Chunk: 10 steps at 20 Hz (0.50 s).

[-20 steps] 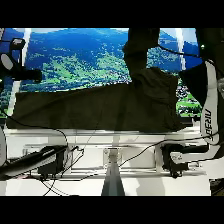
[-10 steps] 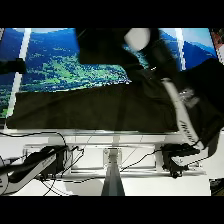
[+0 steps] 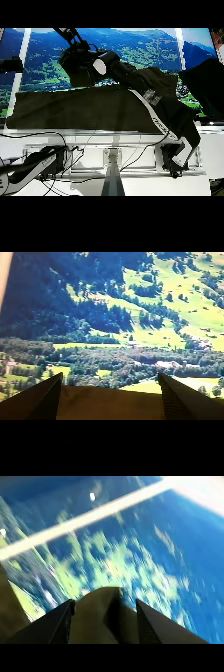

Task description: Fold the clothes and pants, and hang the long-sleeved shirts on hangers.

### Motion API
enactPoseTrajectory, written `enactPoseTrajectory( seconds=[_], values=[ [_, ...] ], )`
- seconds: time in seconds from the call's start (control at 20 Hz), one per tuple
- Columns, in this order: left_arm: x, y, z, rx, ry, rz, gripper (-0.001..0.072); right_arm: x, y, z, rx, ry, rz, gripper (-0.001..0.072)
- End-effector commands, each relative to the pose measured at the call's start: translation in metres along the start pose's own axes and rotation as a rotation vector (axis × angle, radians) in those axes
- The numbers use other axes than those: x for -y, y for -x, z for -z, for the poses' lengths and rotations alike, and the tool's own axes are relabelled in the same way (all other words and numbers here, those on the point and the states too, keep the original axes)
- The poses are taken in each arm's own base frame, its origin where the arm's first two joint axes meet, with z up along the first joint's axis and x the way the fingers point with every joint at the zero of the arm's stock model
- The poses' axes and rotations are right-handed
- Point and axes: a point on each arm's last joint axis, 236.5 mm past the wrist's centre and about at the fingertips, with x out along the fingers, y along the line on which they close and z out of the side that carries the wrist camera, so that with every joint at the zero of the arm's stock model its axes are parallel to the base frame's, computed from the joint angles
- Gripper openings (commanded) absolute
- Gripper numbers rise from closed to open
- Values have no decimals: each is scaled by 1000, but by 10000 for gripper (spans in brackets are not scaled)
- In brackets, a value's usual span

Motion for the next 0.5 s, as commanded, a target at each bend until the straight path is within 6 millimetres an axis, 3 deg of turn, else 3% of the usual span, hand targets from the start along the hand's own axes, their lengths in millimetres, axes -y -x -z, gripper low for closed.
enactPoseTrajectory(
  seconds=[0.0,0.15,0.25,0.45],
  values=[
    [24,-16,13,-65,29,97,635,28,-8,38,-98,-34,19,438],
    [56,-30,48,-223,-8,232,635,69,8,53,-165,-59,56,438],
    [84,-36,70,-317,-65,361,634,105,26,78,-260,-88,83,438],
    [150,-45,71,-342,-11,630,637,163,73,134,-460,-199,104,438]
  ],
)
